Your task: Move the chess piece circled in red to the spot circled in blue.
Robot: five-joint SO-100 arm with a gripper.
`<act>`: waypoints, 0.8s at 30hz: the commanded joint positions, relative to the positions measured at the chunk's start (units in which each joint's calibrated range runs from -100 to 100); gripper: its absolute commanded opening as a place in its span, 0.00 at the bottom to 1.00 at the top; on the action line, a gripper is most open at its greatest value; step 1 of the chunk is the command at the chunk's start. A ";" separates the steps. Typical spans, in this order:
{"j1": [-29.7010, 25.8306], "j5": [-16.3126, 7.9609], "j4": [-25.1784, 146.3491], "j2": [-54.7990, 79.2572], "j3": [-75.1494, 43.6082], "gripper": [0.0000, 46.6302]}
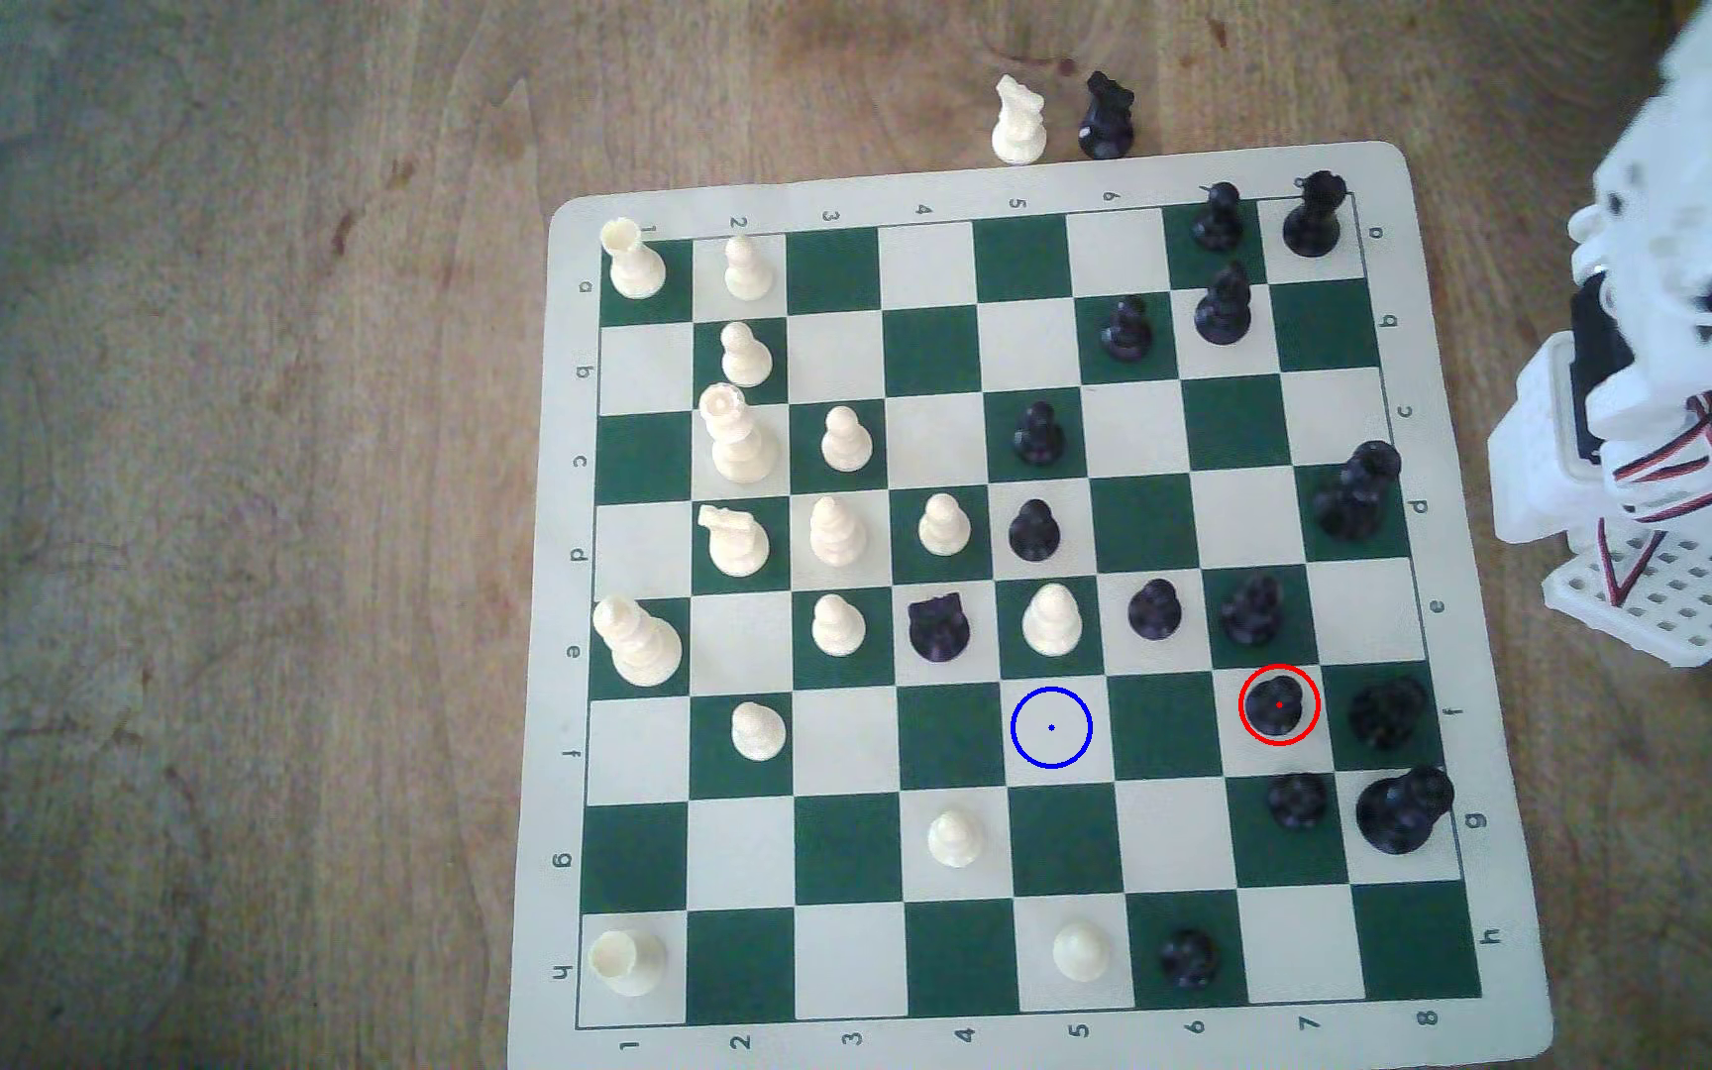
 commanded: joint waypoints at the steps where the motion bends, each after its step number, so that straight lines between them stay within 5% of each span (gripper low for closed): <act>1: 0.78 -0.15 19.92 -0.20 -4.36 0.00; 11: 2.34 -0.34 67.74 -0.20 -19.95 0.01; 13: 2.03 -0.34 78.47 -0.20 -23.85 0.08; 19: -0.87 -1.27 105.75 4.13 -35.27 0.03; 21: -3.13 -5.23 114.10 8.55 -40.71 0.01; 24: -5.72 -6.84 122.95 14.32 -46.24 0.01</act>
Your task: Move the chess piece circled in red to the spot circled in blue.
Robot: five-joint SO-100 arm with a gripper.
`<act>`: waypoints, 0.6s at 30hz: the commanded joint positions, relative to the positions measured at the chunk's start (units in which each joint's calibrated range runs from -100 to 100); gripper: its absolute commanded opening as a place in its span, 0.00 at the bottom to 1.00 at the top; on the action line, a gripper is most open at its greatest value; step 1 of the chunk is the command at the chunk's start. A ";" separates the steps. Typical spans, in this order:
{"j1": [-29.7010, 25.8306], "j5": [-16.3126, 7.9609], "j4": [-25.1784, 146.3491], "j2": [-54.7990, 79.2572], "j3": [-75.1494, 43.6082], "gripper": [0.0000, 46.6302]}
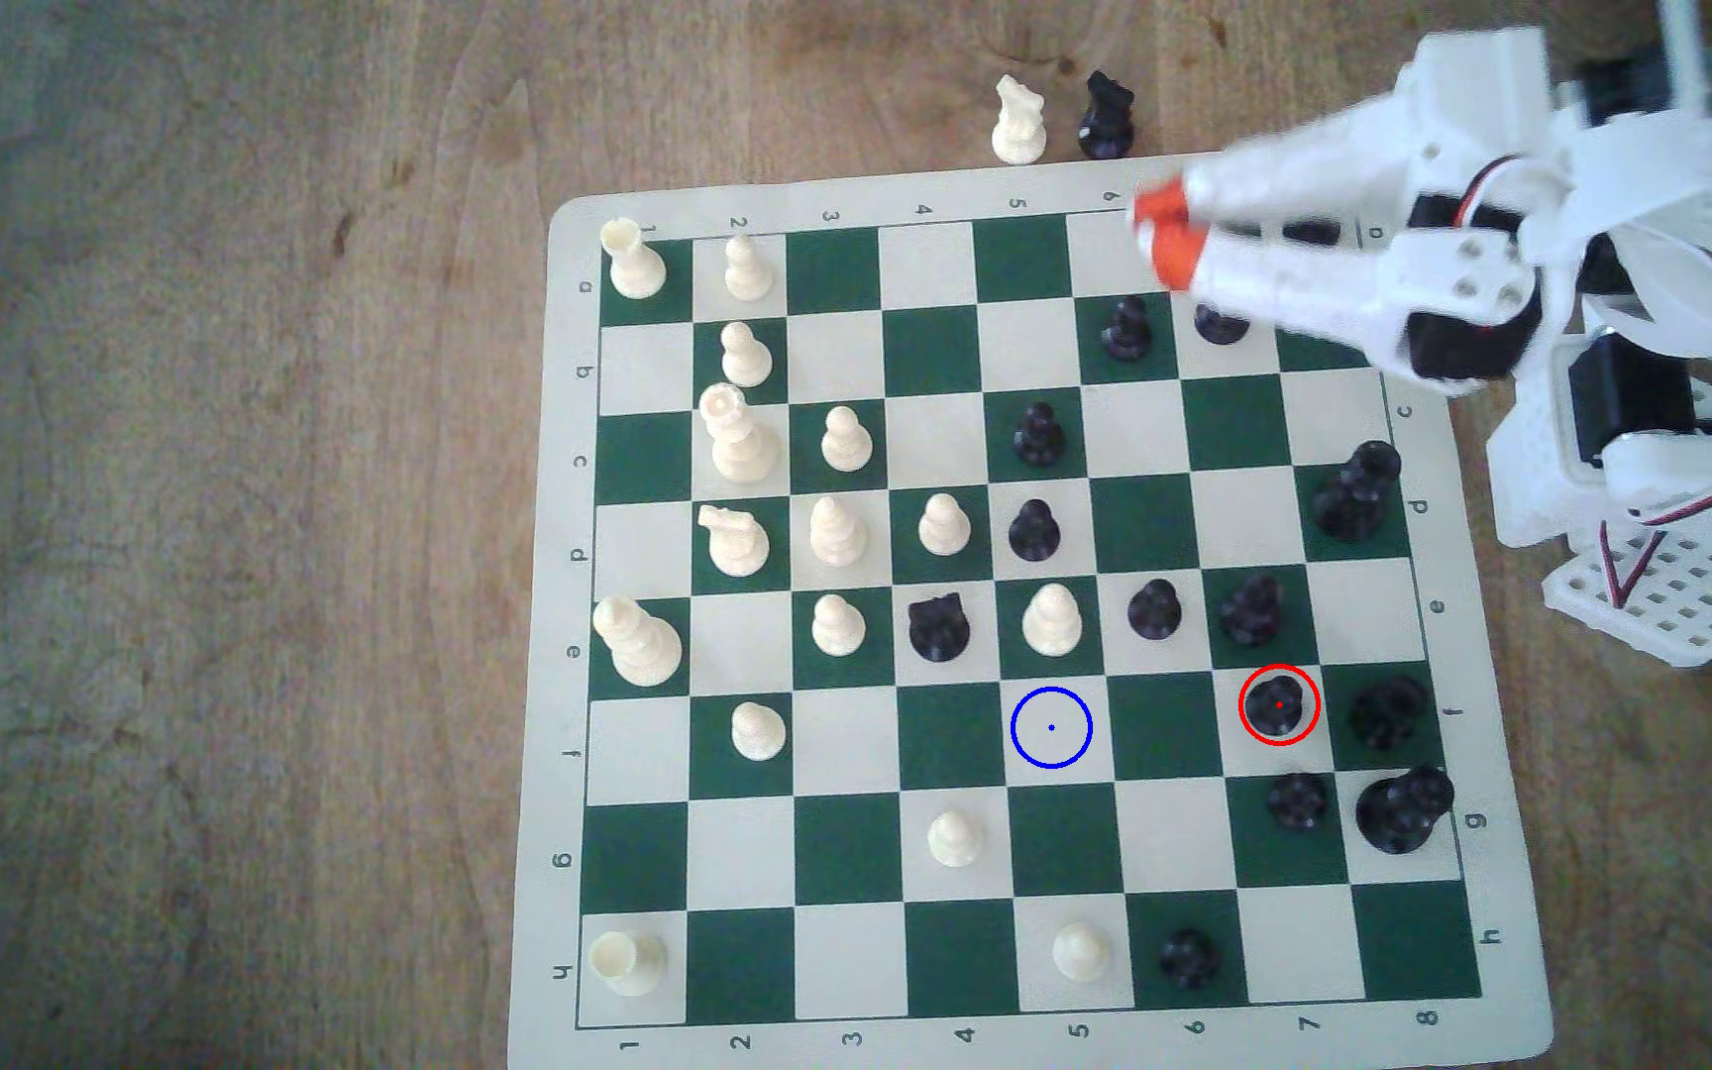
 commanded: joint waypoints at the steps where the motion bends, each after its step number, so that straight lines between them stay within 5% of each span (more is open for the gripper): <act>1: -5.40 -5.08 17.72 10.67 -14.62 0.01; 11: -17.14 -10.79 32.70 19.58 -18.24 0.01; 18: -21.67 -12.21 32.70 20.60 -11.26 0.15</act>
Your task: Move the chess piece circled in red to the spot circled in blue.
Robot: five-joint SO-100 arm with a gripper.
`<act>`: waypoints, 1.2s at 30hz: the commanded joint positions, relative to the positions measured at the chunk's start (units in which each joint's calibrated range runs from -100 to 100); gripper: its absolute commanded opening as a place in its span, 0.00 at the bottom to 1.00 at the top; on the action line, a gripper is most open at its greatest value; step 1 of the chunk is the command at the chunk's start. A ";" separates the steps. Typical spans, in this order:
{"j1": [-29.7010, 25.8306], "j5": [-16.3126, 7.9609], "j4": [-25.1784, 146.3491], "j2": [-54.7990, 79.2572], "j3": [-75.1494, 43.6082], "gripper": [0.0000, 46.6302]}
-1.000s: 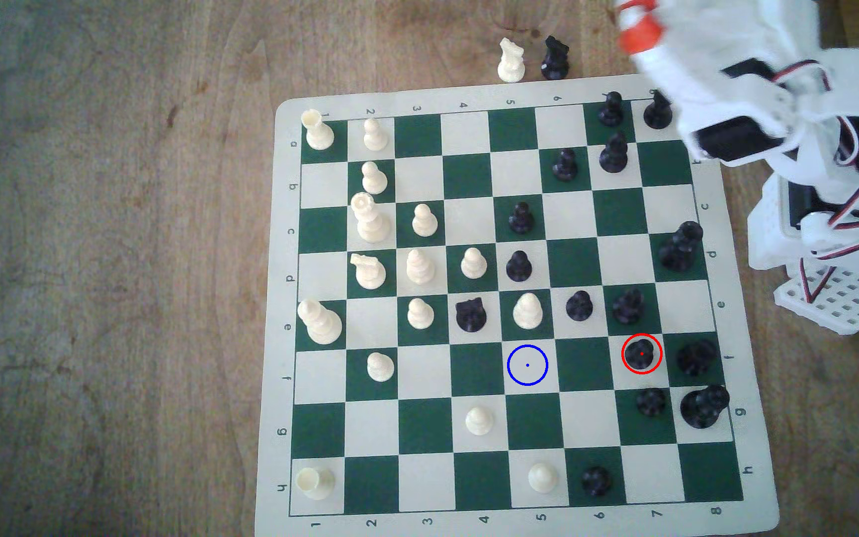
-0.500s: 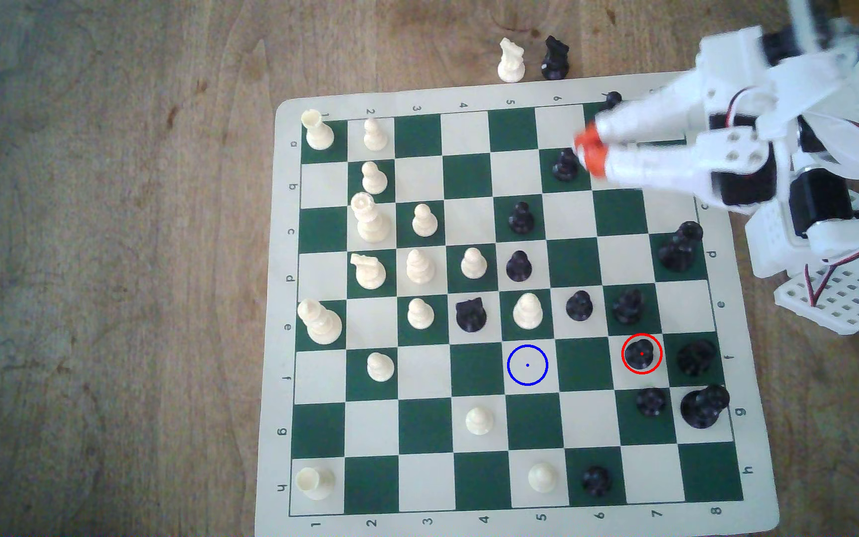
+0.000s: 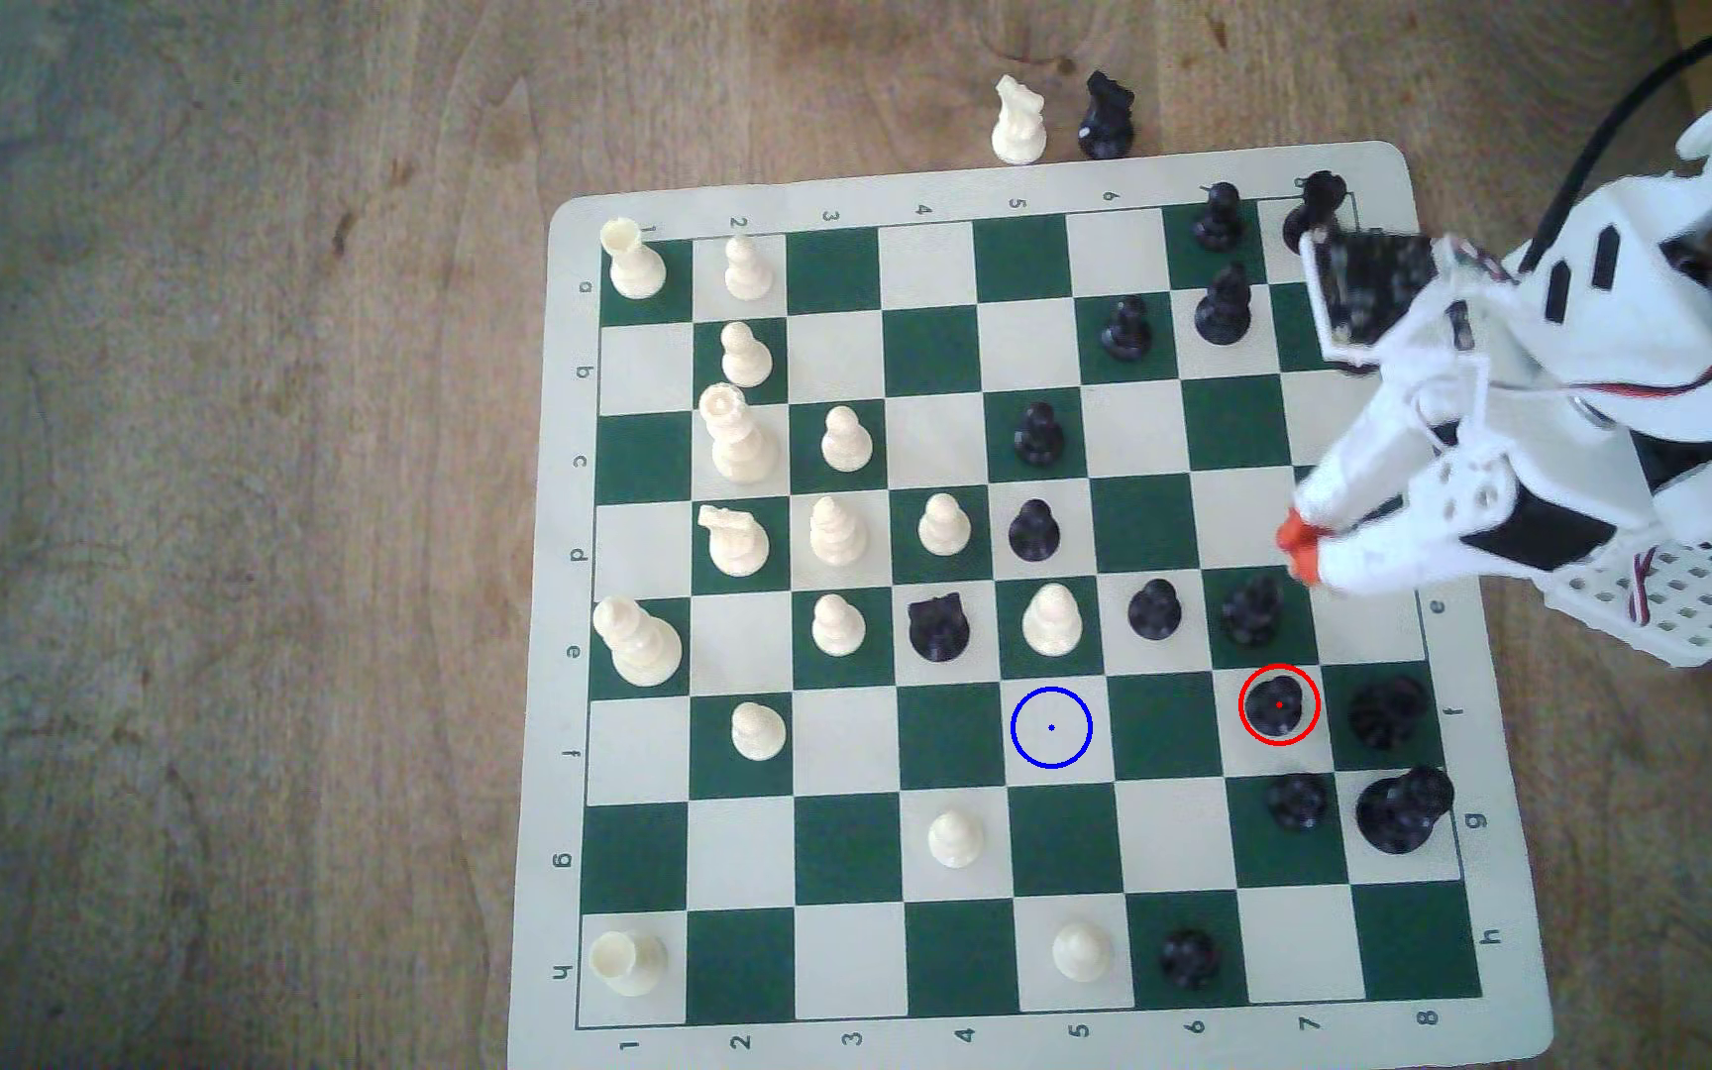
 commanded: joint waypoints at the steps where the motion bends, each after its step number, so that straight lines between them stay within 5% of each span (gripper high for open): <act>1: -2.60 -1.42 -1.91 0.15 4.20 0.17; 14: -6.59 -2.49 -4.04 5.07 8.37 0.28; 26: -7.92 -1.71 -9.94 14.92 8.82 0.21; 36: -6.82 -0.49 -11.82 20.78 10.00 0.24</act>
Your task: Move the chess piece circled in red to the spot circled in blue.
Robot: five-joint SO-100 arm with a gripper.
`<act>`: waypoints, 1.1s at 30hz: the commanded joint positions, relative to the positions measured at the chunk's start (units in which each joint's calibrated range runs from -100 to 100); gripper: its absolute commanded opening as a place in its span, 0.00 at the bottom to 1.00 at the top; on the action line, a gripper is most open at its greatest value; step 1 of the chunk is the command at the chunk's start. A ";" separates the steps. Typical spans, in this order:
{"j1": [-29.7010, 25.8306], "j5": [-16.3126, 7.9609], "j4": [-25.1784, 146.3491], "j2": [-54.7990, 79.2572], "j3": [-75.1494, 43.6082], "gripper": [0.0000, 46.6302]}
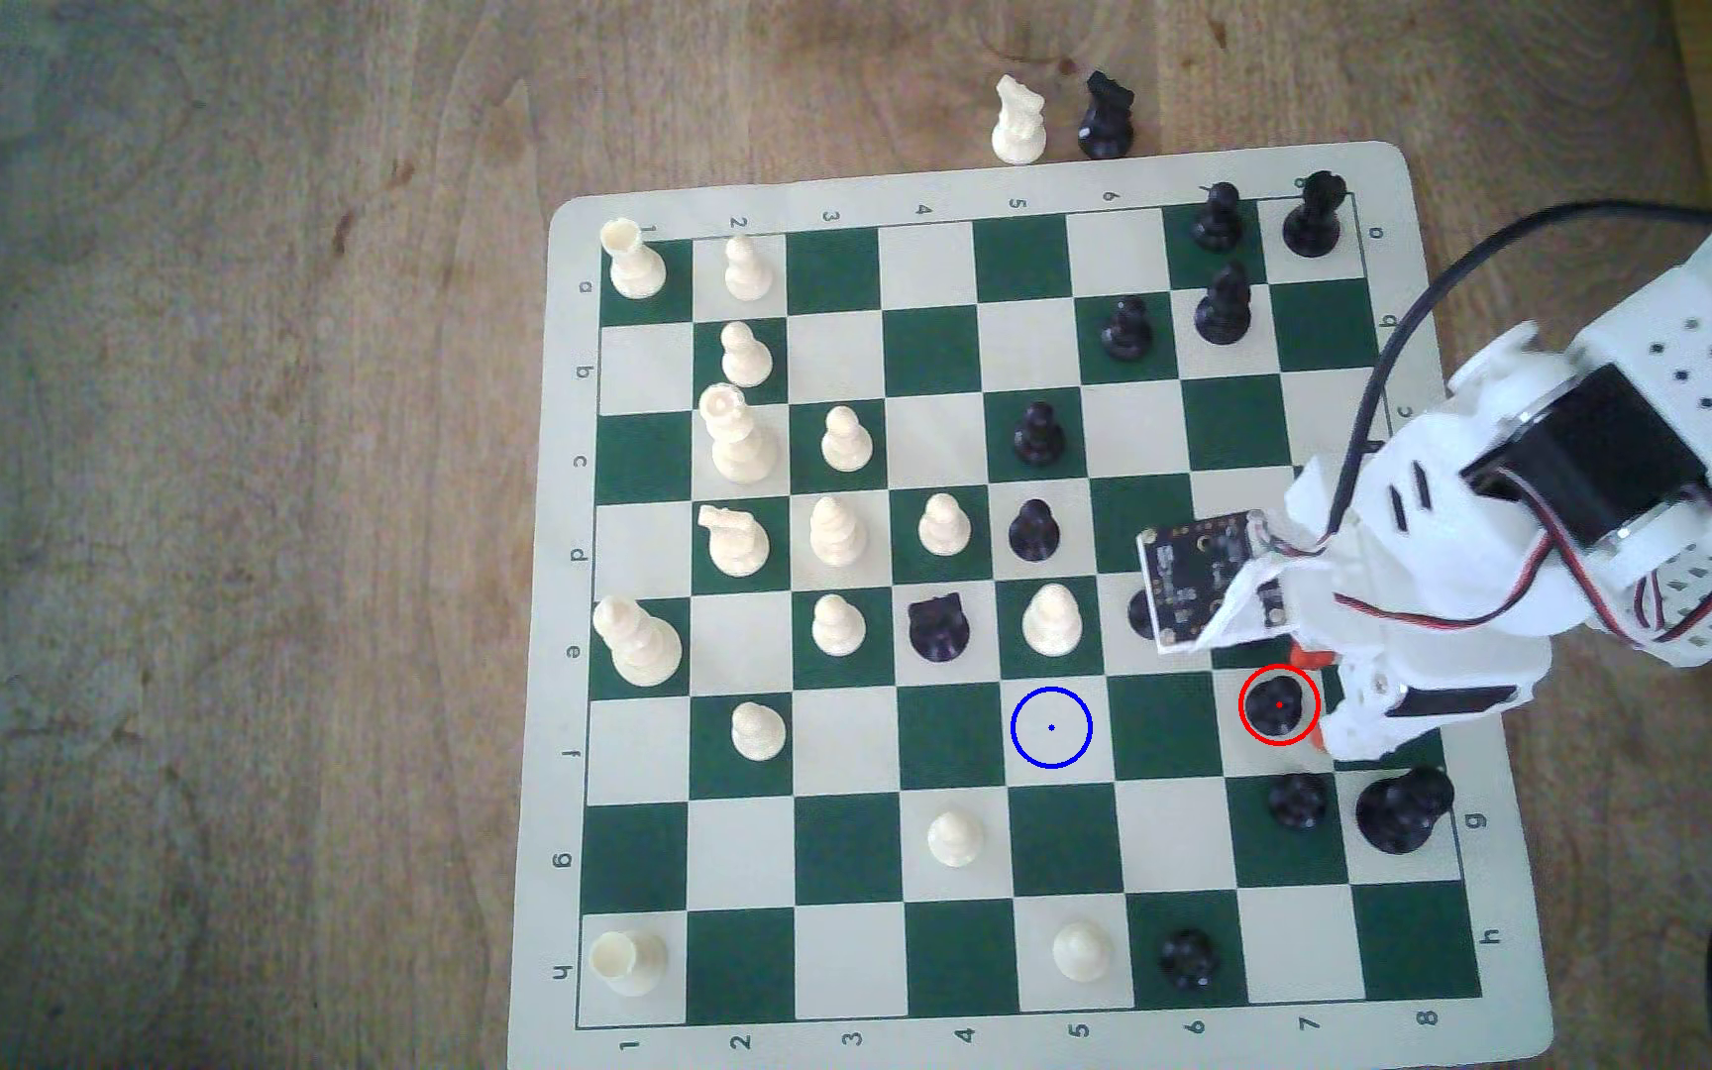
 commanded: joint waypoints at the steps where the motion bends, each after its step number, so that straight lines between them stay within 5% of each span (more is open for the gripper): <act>1: 1.00 0.78 -0.59 1.34 -1.11 0.24; 33: 1.55 1.56 -8.78 11.53 -0.30 0.22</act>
